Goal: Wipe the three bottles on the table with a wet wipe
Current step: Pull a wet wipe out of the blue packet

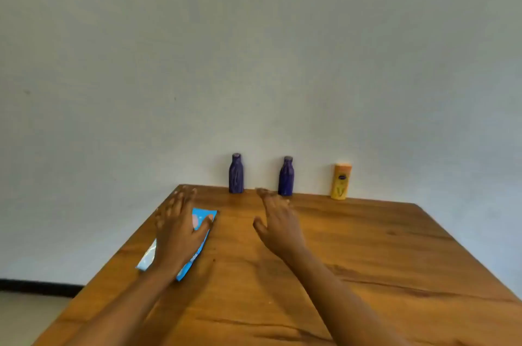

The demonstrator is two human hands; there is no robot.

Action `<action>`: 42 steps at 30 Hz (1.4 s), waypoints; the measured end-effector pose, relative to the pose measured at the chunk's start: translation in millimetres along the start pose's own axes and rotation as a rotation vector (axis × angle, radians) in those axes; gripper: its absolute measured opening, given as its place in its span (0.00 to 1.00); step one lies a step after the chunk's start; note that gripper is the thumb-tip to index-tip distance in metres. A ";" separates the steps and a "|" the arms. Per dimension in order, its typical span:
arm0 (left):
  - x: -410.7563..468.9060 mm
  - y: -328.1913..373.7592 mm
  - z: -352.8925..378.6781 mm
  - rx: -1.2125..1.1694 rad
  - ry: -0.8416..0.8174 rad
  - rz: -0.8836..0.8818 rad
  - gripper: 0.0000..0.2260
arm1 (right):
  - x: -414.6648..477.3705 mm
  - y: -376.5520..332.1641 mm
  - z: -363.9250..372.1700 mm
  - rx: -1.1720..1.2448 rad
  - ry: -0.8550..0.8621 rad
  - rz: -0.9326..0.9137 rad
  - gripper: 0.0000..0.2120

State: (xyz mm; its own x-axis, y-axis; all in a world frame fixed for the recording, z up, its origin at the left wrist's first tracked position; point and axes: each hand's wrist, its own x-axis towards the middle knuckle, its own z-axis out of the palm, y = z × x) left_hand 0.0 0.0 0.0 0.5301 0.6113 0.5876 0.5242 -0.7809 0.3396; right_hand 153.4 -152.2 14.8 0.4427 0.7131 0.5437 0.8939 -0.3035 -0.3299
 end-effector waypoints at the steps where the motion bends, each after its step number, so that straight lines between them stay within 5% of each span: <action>1: -4.9 -12.6 5.1 0.032 -0.072 -0.095 0.36 | -1.2 -3.1 17.4 0.042 -0.102 0.031 0.29; 6: -22.4 -61.8 31.6 0.171 -0.234 -0.275 0.41 | 4.7 -17.4 90.6 0.241 -0.353 0.147 0.27; 17: 11.5 -93.6 74.3 0.181 -0.349 -0.291 0.42 | 61.6 -21.2 171.2 0.445 -0.358 0.243 0.22; 27: 28.3 -107.2 94.2 0.292 -0.417 -0.264 0.42 | 122.4 -26.7 210.1 0.122 -0.275 0.055 0.32; 32: 30.2 -108.1 95.2 0.293 -0.453 -0.274 0.43 | 138.4 -37.1 217.6 0.004 -0.244 -0.048 0.16; 37: 29.8 -107.6 95.1 0.286 -0.469 -0.280 0.43 | 137.0 -34.0 203.0 0.666 -0.105 0.333 0.10; 42: 30.3 -105.0 92.7 0.261 -0.484 -0.292 0.43 | 135.1 -22.0 154.5 1.020 0.016 0.354 0.02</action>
State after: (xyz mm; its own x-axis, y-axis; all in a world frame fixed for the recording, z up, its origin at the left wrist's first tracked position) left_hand 22.8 112.4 -85.9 0.5500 0.8316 0.0774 0.8064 -0.5529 0.2097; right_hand 182.7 48.6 -23.7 0.6721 0.6775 0.2987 0.2381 0.1842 -0.9536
